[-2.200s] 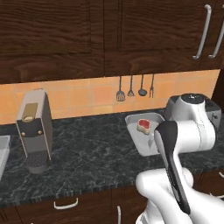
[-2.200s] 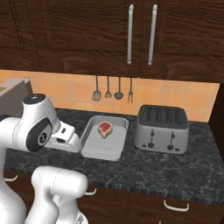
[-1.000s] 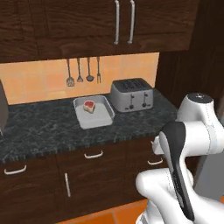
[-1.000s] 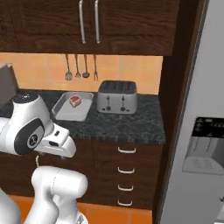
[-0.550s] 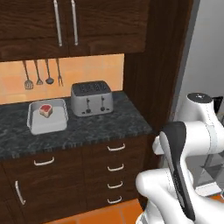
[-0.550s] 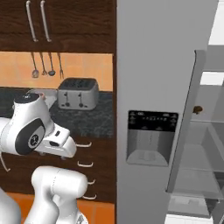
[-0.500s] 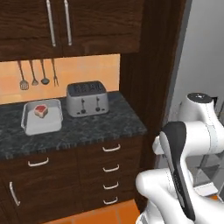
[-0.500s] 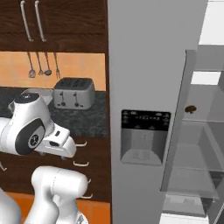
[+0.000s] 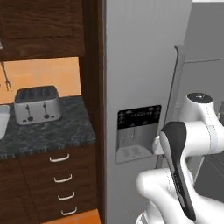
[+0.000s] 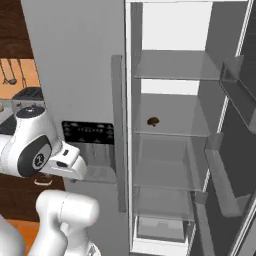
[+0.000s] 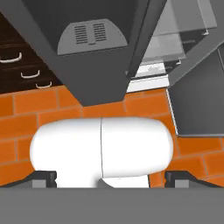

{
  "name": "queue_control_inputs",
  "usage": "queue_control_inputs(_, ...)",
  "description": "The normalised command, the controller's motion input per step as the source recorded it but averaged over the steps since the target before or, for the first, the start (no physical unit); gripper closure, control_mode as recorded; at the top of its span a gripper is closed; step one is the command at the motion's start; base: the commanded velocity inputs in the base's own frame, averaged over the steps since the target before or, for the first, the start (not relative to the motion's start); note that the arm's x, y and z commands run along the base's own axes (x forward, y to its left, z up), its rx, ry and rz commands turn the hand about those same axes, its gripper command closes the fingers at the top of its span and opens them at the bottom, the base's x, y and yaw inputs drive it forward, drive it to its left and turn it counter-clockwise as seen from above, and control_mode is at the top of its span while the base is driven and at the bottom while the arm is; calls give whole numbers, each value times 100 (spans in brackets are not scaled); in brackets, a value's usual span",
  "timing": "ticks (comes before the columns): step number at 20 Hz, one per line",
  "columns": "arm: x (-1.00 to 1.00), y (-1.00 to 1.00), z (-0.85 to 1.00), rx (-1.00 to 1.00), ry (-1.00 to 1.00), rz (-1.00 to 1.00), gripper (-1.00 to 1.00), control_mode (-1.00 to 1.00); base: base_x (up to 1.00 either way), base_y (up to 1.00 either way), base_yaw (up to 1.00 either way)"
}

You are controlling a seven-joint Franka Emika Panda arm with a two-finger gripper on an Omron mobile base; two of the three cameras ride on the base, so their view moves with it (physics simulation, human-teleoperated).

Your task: Place one mushroom and one steak in each tupperware on the nearby counter, to pack two identical lunches.

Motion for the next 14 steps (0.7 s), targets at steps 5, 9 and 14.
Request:
queue_control_inputs(5, 0, 0, 0, 0, 0, 0, -100, 100, 2, -98, 2)
queue_control_inputs(9, 0, 0, 0, 0, 0, 0, -100, 100, 26, -17, 2)
queue_control_inputs(14, 0, 0, 0, 0, 0, 0, -100, 100, 41, -21, 3)
